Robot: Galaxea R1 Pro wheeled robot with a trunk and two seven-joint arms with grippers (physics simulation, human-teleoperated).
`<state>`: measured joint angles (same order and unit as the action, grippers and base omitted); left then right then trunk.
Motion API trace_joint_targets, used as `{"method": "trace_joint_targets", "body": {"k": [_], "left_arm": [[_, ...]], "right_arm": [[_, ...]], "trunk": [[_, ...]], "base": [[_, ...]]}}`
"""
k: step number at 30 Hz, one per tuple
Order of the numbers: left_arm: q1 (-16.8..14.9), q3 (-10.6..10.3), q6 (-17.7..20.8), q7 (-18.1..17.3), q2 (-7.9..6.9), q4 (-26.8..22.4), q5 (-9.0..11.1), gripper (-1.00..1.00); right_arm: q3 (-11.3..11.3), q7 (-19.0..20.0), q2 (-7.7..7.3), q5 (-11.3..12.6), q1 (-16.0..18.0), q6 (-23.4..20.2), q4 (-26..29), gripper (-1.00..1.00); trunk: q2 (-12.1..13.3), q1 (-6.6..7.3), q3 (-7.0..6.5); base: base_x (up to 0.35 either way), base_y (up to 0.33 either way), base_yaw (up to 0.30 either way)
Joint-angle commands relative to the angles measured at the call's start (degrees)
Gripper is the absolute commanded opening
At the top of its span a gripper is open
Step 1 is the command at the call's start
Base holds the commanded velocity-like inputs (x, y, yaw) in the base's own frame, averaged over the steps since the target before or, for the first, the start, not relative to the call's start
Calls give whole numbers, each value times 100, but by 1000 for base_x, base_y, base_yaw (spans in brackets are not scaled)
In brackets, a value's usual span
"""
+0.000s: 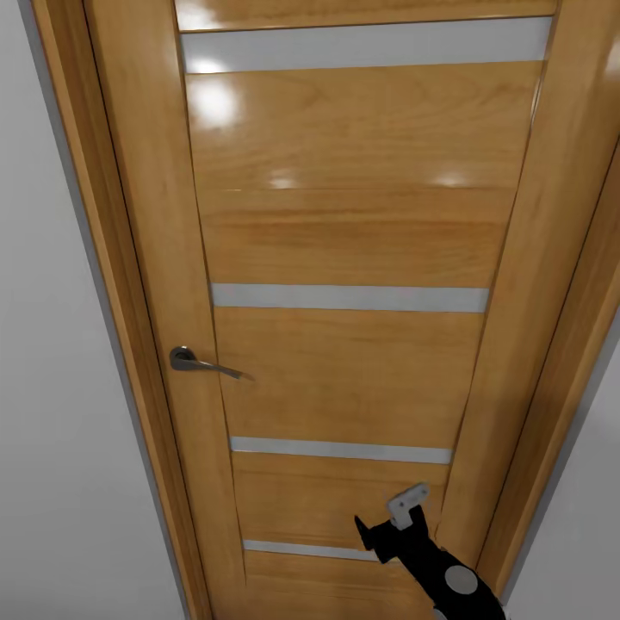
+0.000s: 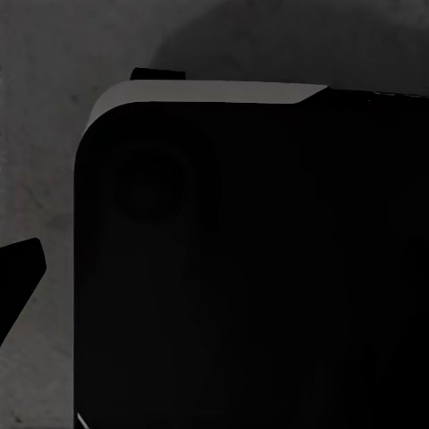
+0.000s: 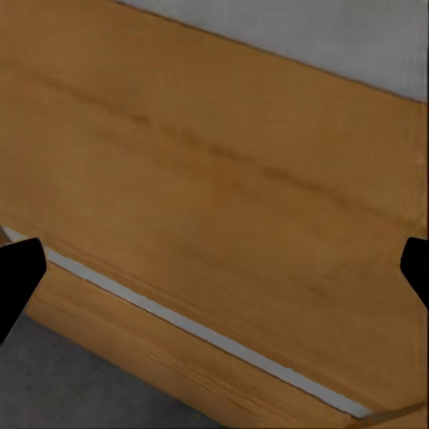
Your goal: Move the two storage containers from the living room to the garage. In the garage, place one container on the floor and stack the other container on top of it (either order is fine).
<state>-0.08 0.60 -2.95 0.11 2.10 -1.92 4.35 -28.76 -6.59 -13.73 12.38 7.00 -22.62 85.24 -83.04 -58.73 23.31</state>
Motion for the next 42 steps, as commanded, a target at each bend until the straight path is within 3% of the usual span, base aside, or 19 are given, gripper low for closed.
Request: {"method": "trace_joint_targets", "body": {"k": [1, 5, 8, 11, 12, 14, 15, 18, 23, 26, 27, 31, 35, 38, 42], "left_arm": [[-1, 2, -13, 2, 1, -2, 44, 100], [-1, 2, -13, 2, 1, -2, 47, 100], [-1, 2, -13, 4, 1, 0, 47, 100], [-1, -4, -13, 6, 1, -1, 48, 100], [-1, -5, -13, 6, -1, -1, 48, 100], [-1, -7, -13, 6, -4, -2, 47, 100], [-1, -7, -13, 6, -4, -2, 48, 100], [-1, -7, -13, 4, -3, -2, 47, 100], [-1, -7, -13, 6, -5, -2, 48, 100], [-1, -7, -13, 5, -6, -2, 48, 100], [-1, -7, -13, 6, -6, -2, 47, 100], [-1, -7, -13, 7, -7, -2, 45, 100], [-1, -7, -13, 7, -7, -2, 45, 100], [-1, -7, -13, 6, -7, -1, 46, 100], [-1, -7, -13, 7, -6, -1, 45, 100]], "right_arm": [[-20, -107, 27, 58, 45, -21, 19, 100], [-24, -272, 148, 17, 266, -30, 47, 100], [-24, -432, 245, -163, 564, -78, 53, 100], [-30, -539, 610, -486, 727, -219, 54, 100], [-30, -549, 664, -555, 735, -242, 54, 100], [-33, -573, 1020, -1097, 762, -338, 49, 100], [-33, -573, 1106, -1215, 764, -348, 45, 100], [-33, -574, 1240, -1374, 769, -360, 34, 100], [-36, -586, 1419, -1440, 771, -366, -5, 100], [-41, -588, 1691, -1582, 785, -366, -106, 100], [-42, -596, 2005, -1897, 1025, -363, -584, 100], [-39, -616, 2166, -1977, 1474, -333, -1329, 100], [-35, -622, 2221, -1983, 1670, -317, -1653, 100], [-35, -625, 2354, -1990, 1878, -309, -2032, 100], [-33, -632, 2373, -1980, 2284, -284, -2671, 100]], "trunk": [[-3, 0, 6], [-3, 0, 6], [-3, 0, 6], [-3, 0, 6], [-3, 0, 6], [-3, 0, 6], [-3, 0, 6], [-3, 0, 6], [-3, 0, 6], [-3, 0, 6], [-3, 0, 6], [-3, 0, 6], [-3, 0, 6], [-3, 0, 6], [-3, 0, 6]], "base": [[0, 0, 0], [0, 0, 0], [0, 0, 0], [0, 0, 0], [0, 0, 0], [0, 0, 0], [0, 0, 0], [0, 0, 0], [0, 0, 0], [0, 0, 0], [0, 0, 0], [0, 0, 0], [0, 0, 0], [0, 0, 0], [0, 0, 0]]}}
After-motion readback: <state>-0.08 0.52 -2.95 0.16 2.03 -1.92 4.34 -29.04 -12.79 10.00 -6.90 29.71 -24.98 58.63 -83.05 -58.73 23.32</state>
